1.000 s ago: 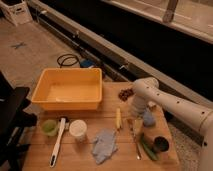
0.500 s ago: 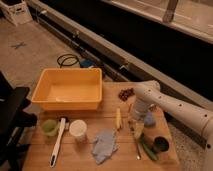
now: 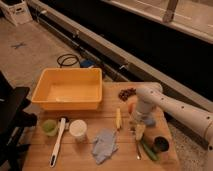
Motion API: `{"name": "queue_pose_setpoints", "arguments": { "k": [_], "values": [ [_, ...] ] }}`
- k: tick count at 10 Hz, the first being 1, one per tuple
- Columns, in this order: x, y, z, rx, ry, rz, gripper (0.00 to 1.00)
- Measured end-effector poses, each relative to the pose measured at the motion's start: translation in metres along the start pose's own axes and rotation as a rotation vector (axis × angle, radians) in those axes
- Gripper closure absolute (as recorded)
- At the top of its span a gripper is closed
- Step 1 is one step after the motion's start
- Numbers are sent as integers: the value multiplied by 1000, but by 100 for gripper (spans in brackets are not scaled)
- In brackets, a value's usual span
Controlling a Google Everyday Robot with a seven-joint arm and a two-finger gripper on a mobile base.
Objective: Place fork in paper cup
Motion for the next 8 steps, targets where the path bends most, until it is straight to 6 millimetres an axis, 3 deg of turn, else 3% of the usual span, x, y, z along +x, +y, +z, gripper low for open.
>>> {"name": "queue_pose_setpoints", "arguments": {
  "k": [5, 8],
  "values": [
    [-5, 2, 3, -6, 15, 1, 77],
    [-14, 0, 6, -6, 20, -11, 100]
  ]
}}
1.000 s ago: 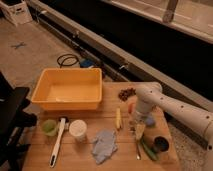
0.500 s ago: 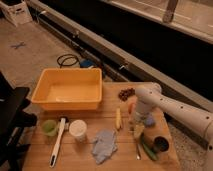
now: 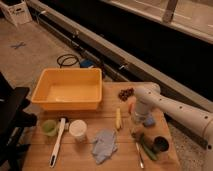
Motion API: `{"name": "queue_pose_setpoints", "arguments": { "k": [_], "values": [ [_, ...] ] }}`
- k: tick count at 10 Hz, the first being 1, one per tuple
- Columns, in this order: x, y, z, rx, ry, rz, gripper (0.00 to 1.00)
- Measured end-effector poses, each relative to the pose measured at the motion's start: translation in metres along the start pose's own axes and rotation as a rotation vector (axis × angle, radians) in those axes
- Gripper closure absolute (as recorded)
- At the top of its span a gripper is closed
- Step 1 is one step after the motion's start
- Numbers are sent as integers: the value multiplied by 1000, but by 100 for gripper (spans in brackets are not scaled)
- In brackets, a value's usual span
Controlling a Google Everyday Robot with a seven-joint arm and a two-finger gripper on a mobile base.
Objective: Place fork in paper cup
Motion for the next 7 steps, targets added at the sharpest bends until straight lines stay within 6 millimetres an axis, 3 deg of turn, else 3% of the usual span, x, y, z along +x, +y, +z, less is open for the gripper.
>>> {"name": "queue_pose_setpoints", "arguments": {
  "k": [3, 5, 7],
  "values": [
    [-3, -2, -10, 39, 1, -1, 100],
    [-7, -4, -35, 82, 7, -7, 100],
    [-12, -5, -77, 150, 21, -22, 100]
  ]
}}
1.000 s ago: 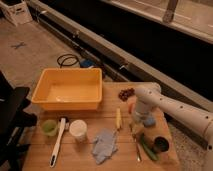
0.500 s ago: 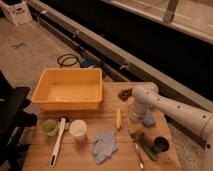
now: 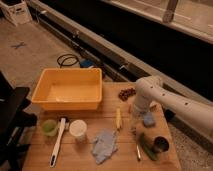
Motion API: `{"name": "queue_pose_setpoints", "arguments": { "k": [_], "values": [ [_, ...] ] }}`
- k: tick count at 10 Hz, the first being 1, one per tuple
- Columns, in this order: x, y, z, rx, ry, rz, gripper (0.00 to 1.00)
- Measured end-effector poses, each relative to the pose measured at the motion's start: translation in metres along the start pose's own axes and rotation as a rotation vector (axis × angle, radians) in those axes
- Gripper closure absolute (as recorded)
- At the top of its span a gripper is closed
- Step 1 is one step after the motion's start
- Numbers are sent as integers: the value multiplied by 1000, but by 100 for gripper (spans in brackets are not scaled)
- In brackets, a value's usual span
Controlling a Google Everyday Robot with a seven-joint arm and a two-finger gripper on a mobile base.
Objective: Place fork in paper cup
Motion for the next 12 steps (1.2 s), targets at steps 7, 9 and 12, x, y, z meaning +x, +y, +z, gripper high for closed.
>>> {"name": "queue_pose_setpoints", "arguments": {
  "k": [7, 9, 12],
  "values": [
    [-30, -19, -117, 246, 80, -86, 100],
    [-48, -26, -149, 317, 97, -127, 100],
    [-96, -40, -178, 408, 99, -221, 100]
  ]
}}
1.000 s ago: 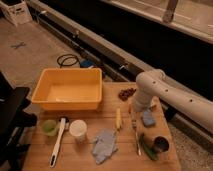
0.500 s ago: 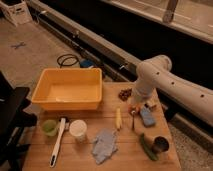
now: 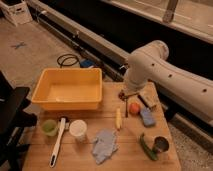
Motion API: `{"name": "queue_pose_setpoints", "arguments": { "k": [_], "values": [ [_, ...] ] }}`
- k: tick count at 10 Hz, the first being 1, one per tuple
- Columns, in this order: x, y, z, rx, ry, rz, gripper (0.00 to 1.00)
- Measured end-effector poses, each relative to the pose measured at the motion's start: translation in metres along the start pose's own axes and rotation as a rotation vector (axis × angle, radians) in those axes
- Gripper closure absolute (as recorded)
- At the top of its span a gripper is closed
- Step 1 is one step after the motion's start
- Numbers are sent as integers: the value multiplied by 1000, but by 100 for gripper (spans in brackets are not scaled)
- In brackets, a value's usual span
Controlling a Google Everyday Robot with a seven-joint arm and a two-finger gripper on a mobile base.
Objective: Place fork in paper cup
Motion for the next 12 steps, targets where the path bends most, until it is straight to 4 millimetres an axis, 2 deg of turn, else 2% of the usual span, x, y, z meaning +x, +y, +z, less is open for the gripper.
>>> {"name": "queue_pose_setpoints", "arguments": {
  "k": [3, 4, 7, 8, 9, 10, 12],
  "values": [
    [-50, -30, -10, 62, -37, -102, 100],
    [-77, -44, -15, 88, -65, -159, 100],
    [-126, -61, -23, 114, -161, -261, 100],
    [-149, -63, -27, 119, -214, -312, 100],
    [-162, -60, -32, 122, -252, -345, 100],
    [-178, -52, -39, 120, -314, -391, 100],
    [-193, -34, -48, 105, -419, -442, 100]
  ]
}}
